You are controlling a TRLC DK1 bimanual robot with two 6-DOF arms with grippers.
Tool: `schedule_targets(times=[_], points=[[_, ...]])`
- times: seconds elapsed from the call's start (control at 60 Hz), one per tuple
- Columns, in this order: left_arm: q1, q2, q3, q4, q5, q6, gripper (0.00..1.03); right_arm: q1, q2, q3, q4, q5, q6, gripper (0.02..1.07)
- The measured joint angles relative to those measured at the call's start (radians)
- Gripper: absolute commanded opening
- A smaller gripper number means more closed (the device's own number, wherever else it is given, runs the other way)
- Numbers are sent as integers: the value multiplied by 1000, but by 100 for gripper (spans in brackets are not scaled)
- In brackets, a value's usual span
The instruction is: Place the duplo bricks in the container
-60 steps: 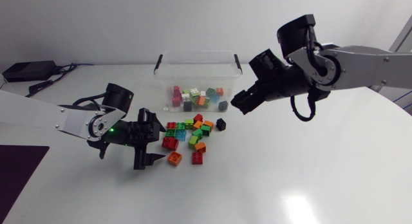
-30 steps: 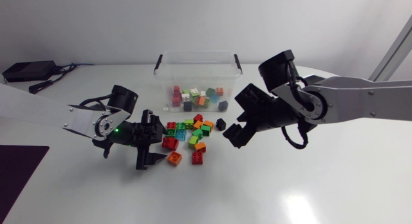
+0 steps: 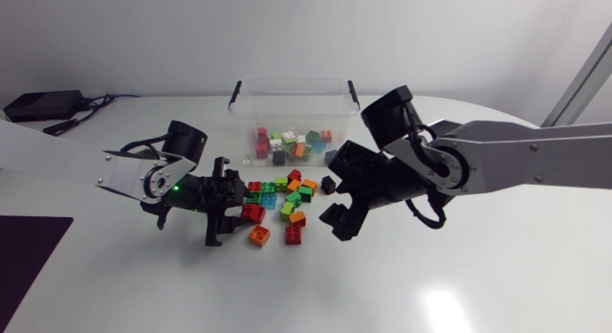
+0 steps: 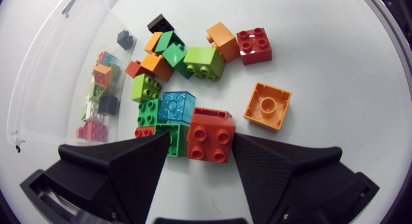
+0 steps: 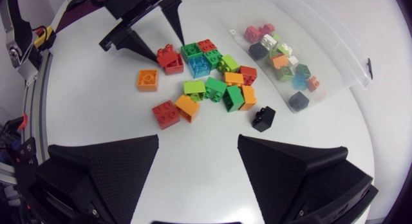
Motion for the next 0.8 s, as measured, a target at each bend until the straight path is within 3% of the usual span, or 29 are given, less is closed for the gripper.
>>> schedule_targets(times=[0.067, 0.167, 0.533, 0.8], points=[[0, 5, 6, 0, 0, 0, 55, 7, 14, 1, -9, 0, -16, 93], [0, 9, 6, 0, 0, 0, 38, 19, 36, 10, -40, 1, -50, 93], [0, 14, 13, -5, 4, 0, 31, 87, 134, 114, -103, 27, -136, 93], [0, -53, 21, -82, 36, 0, 31, 99, 233, 209, -179, 30, -236, 93]])
